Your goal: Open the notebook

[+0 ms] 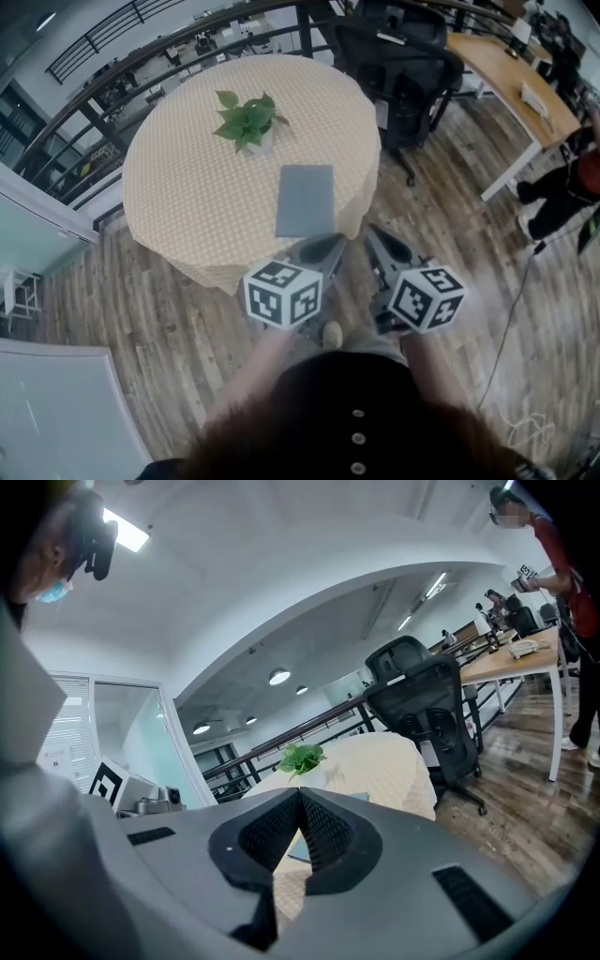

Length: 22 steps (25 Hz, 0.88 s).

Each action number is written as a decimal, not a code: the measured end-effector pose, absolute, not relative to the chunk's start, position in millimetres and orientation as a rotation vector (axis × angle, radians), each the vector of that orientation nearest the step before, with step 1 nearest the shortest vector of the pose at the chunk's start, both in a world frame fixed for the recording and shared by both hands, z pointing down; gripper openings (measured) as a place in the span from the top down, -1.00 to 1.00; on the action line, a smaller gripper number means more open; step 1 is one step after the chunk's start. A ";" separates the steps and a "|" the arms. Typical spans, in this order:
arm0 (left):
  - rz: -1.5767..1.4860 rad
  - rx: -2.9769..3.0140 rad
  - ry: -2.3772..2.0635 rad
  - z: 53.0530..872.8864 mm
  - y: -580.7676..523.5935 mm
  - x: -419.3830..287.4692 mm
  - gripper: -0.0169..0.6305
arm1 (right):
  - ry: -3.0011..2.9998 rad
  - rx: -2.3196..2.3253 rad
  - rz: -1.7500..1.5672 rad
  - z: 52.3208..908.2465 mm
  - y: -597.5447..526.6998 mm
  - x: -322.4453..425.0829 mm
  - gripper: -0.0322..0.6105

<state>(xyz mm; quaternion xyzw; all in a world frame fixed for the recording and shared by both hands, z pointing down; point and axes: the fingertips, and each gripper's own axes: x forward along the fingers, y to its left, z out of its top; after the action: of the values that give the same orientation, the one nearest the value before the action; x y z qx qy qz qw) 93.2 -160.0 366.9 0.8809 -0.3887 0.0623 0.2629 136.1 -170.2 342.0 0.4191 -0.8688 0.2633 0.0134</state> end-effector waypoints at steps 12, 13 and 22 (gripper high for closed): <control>0.282 2.344 -1.126 384.8 -181.7 83.9 0.91 | -2.674 1.279 0.901 359.5 -194.9 134.3 0.87; 0.298 2.346 -1.121 386.9 -182.1 83.4 0.91 | -2.670 1.283 0.911 361.4 -196.3 133.8 0.87; 0.427 2.352 -1.072 401.5 -185.5 72.2 0.91 | -2.612 1.324 0.984 372.8 -198.5 125.8 0.87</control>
<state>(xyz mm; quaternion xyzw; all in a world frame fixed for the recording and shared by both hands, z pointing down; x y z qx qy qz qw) 72.2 -185.5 401.5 0.8674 -0.3953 0.1575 0.2581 125.8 -198.5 372.8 0.4283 -0.8452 0.3185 0.0261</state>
